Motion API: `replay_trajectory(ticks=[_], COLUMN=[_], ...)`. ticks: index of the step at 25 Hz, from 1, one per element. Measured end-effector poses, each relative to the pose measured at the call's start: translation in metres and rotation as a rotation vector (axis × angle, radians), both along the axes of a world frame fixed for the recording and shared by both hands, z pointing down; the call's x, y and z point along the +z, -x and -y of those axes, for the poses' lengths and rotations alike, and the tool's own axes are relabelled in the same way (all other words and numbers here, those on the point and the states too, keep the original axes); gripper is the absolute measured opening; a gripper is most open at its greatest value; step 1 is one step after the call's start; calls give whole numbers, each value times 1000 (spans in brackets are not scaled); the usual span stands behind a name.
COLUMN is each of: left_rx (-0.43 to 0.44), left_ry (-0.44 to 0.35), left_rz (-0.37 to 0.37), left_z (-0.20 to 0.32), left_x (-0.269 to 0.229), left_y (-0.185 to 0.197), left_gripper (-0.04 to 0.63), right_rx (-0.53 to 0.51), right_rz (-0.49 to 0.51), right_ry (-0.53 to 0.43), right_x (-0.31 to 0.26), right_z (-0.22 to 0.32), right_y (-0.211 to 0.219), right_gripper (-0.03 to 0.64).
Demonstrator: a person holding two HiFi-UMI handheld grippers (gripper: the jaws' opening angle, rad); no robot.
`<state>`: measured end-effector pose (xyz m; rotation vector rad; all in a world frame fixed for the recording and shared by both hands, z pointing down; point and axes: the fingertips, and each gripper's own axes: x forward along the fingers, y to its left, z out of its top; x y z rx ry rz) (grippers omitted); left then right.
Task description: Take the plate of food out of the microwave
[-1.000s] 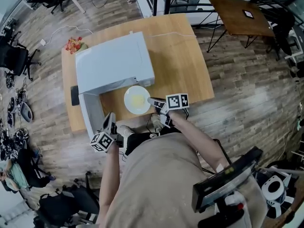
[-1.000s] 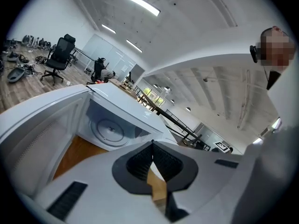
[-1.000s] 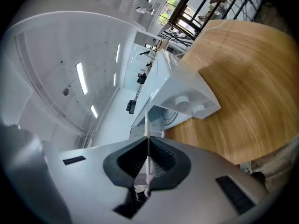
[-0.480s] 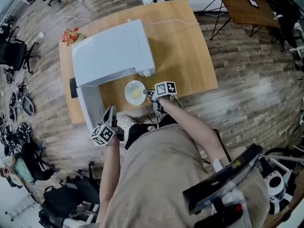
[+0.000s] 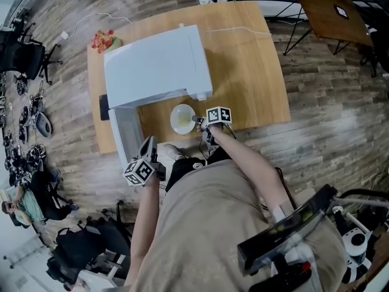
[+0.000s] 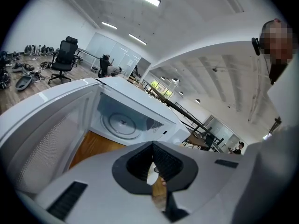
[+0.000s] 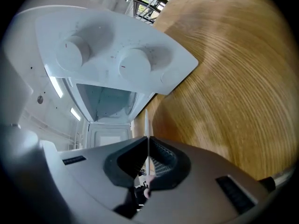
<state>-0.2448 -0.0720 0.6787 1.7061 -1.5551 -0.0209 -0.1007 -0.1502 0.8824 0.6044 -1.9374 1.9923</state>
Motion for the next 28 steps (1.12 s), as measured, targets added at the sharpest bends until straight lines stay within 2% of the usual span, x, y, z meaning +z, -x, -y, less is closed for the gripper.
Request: replay_trajectory(ticks=[4,7,9,12,15,16,17,19,22,26,28], left_rx=[-8,-12,-14,-15,-11,-7,-2,4,-2,-2,2], left_ry=[10,12,14,16,20,21,22,19,-4,-55,-90], left_rz=[3,2,0,-6,-17,-20,-24,-30,-44,-78,-99], left_z=[-2,-4,-5,-5,-4,-4,-4,-1,6,7,5], left_x=[3,1,0,0,1,1,0,-4,-11,-24,-32], left_y=[5,9,12,16,15,13,10,6,-2,-10,-9], left_gripper=[5,5,5,5,5,5,5,5,5,5,5], right_rx=[18,10,-12,-128,-227,-244,-252,-245,-202,-72,5], right_rz=[8,-42,-118,-271,-304,-310,-319,-328,-277,-239,-244], right_ry=[32,28,-20,-164,-278,-309,-341,-400,-453,-601,-663], right_x=[14,25,33,42,37,34,28,15,-11,-59,-84], right_z=[-1,-1,3,7,7,7,8,10,16,24,28], right_y=[6,10,11,16,30,32,31,26,14,-23,-46], right_gripper=[17,17,17,39,345,413,440,449,448,440,369])
